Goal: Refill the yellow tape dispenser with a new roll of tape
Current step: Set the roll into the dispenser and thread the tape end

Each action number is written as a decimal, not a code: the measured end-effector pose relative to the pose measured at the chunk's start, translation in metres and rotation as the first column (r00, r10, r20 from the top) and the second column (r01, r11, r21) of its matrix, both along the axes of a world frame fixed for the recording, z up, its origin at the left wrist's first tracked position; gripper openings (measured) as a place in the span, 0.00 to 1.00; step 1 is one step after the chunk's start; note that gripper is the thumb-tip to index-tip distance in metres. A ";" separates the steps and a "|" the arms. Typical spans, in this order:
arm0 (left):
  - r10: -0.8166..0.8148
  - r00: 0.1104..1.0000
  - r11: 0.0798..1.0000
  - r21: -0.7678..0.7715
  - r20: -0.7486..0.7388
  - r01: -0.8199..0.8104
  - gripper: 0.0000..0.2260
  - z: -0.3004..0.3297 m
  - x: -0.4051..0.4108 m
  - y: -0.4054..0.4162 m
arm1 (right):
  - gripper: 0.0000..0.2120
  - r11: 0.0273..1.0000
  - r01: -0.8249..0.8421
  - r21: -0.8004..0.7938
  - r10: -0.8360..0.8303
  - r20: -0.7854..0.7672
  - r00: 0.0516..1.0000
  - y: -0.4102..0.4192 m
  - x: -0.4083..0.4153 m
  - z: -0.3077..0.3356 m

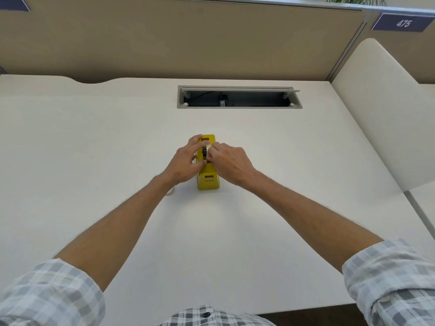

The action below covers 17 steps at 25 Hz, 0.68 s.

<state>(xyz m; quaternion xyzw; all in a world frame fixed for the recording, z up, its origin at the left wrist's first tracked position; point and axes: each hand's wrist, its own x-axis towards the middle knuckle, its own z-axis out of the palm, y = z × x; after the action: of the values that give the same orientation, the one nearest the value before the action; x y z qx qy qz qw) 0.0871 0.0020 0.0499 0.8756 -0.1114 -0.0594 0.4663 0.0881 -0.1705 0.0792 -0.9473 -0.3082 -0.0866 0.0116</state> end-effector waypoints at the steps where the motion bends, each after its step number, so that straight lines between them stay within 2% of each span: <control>1: 0.006 1.000 1.000 -0.003 0.004 -0.006 0.24 0.000 0.000 0.000 | 0.06 1.000 0.000 0.001 0.000 0.006 1.000 0.000 0.000 0.000; 17: 0.017 0.999 0.999 0.039 0.041 -0.018 0.21 0.000 0.000 -0.001 | 0.05 1.000 -0.002 -0.009 0.002 0.010 1.000 0.005 -0.005 -0.001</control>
<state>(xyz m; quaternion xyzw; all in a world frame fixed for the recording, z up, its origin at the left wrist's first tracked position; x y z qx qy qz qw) 0.0872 0.0005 0.0502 0.8866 -0.1121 -0.0395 0.4471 0.0828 -0.1656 0.0781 -0.9466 -0.3096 -0.0902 0.0061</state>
